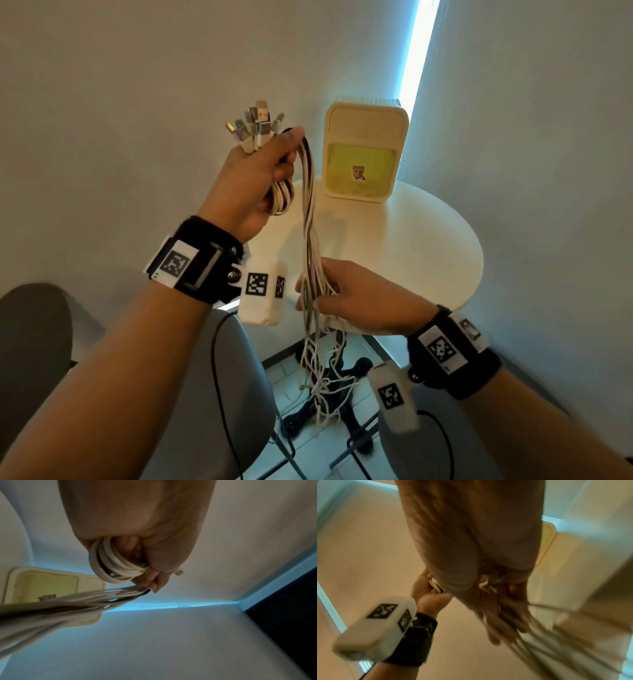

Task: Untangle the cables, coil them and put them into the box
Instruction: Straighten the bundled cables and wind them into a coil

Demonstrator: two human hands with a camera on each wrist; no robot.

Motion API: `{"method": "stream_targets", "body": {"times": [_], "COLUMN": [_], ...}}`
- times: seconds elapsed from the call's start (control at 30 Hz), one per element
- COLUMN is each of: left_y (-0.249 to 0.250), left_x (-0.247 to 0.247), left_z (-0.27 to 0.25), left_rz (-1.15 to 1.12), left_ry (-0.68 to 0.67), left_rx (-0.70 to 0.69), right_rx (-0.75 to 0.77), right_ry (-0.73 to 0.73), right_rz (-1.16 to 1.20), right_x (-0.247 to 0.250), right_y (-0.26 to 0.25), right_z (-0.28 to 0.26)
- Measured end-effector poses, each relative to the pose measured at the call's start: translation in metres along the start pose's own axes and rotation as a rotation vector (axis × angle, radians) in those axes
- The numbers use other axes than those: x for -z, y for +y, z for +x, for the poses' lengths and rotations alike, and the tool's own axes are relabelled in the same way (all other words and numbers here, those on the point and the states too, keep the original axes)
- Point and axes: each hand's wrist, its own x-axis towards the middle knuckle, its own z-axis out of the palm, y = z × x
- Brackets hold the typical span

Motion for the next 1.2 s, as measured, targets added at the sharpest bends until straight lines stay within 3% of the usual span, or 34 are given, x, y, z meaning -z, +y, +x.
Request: {"method": "stream_targets", "body": {"times": [0.07, 0.1, 0.17, 0.23, 0.3, 0.43, 0.63, 0.97, 1.03, 1.2], "left_y": [0.002, 0.004, 0.007, 0.007, 0.006, 0.003, -0.002, 0.012, 0.016, 0.014], "left_x": [0.004, 0.005, 0.007, 0.007, 0.003, -0.002, -0.012, -0.008, -0.004, 0.009], "left_z": [-0.001, -0.002, -0.007, -0.014, -0.020, -0.027, -0.037, -0.023, -0.020, -0.019], "left_rz": [0.022, 0.051, 0.144, 0.256, 0.389, 0.419, 0.299, -0.011, 0.052, 0.285], "left_ry": [-0.002, -0.018, -0.065, -0.122, -0.200, -0.211, -0.109, 0.044, 0.015, -0.034], "left_rx": [-0.002, -0.003, -0.006, 0.000, 0.018, 0.019, -0.104, -0.157, -0.138, -0.052], "right_rx": [-0.081, -0.123, -0.143, -0.039, 0.092, 0.154, 0.253, 0.173, 0.117, 0.084], "right_ry": [-0.109, -0.094, 0.124, 0.419, 0.535, 0.502, 0.676, 0.380, 0.379, 0.532], "right_rz": [-0.129, -0.131, -0.071, 0.038, 0.166, 0.330, 0.517, 0.597, 0.590, 0.598], "right_x": [0.020, 0.031, 0.049, 0.057, 0.057, 0.031, 0.007, -0.030, -0.028, -0.003], "right_y": [-0.006, -0.008, -0.015, -0.028, -0.040, -0.053, -0.049, -0.012, -0.009, -0.014], "right_z": [-0.009, -0.012, -0.012, -0.006, 0.006, 0.031, 0.034, 0.008, 0.007, 0.011]}}
